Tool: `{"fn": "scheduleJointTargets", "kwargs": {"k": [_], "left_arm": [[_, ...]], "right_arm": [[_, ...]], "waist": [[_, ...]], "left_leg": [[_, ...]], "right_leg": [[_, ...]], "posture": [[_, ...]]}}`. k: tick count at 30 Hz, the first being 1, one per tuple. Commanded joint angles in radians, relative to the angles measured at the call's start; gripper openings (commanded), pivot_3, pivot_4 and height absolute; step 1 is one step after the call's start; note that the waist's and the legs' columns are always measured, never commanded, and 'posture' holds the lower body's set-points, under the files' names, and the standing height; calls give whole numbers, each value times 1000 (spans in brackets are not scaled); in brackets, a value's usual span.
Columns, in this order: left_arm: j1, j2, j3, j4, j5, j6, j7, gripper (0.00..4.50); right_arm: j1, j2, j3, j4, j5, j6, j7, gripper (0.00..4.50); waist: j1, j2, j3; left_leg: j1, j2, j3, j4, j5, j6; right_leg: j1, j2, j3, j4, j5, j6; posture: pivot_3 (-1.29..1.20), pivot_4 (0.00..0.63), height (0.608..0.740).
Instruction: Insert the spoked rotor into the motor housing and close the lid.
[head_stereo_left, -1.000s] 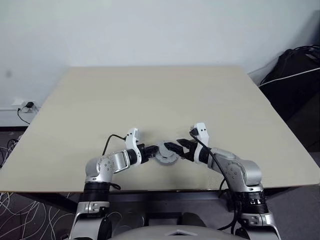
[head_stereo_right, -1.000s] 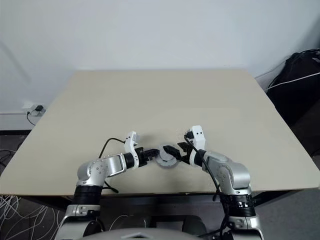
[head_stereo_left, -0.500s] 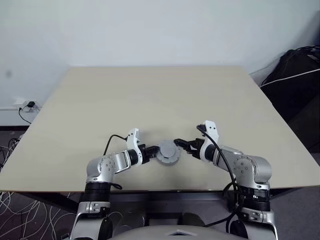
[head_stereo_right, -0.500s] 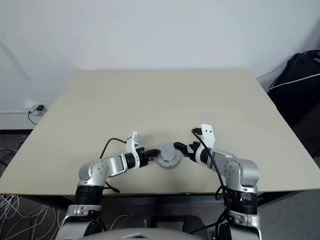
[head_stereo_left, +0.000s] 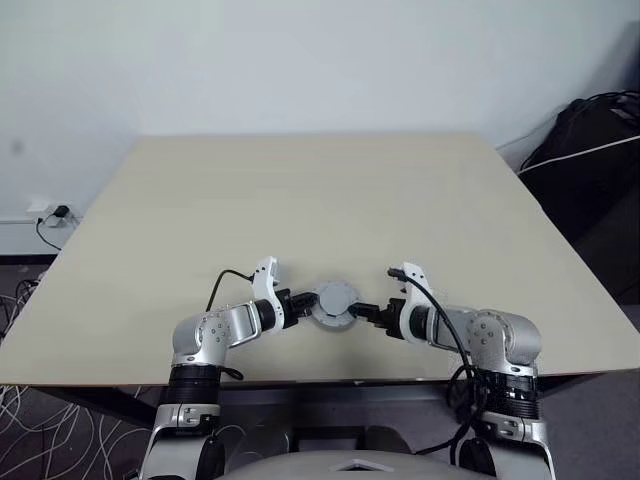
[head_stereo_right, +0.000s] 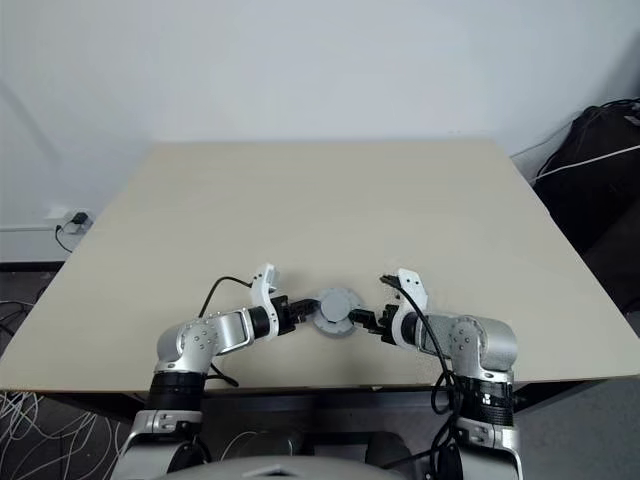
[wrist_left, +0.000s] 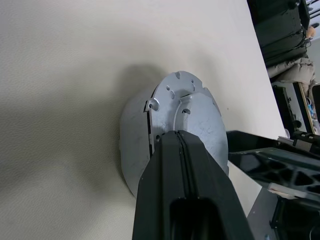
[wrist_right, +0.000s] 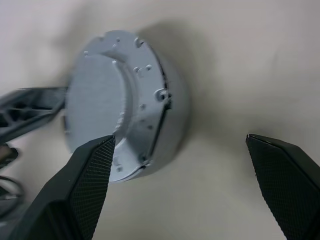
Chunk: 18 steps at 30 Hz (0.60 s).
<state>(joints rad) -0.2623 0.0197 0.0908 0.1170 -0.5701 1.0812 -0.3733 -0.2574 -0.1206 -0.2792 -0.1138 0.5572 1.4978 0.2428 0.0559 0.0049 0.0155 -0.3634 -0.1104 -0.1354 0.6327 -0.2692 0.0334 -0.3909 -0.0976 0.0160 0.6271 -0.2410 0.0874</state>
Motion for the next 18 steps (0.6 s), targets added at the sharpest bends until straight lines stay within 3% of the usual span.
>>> {"fn": "scheduleJointTargets", "kwargs": {"k": [1,13,18], "left_arm": [[16,-16,-49,15,-1,25,-13,0],[32,-12,-41,-8,-4,33,-13,0],[37,-8,-35,-19,-6,39,-10,0]], "right_arm": [[-46,50,-96,57,53,40,28,4486],[-86,175,-277,266,64,-92,-17,4486],[-37,202,-237,264,101,-52,18,4486]], "waist": [[-1,0,0],[-16,5,-6],[-22,9,-8]], "left_leg": [[0,0,0,0,0,0],[2,-1,2,2,-1,-2],[2,0,2,8,-3,1]], "right_leg": [[0,0,0,0,0,0],[1,0,2,2,1,1],[4,1,3,2,2,4]], "posture": [[0,0,740],[0,0,740],[0,0,740]]}}
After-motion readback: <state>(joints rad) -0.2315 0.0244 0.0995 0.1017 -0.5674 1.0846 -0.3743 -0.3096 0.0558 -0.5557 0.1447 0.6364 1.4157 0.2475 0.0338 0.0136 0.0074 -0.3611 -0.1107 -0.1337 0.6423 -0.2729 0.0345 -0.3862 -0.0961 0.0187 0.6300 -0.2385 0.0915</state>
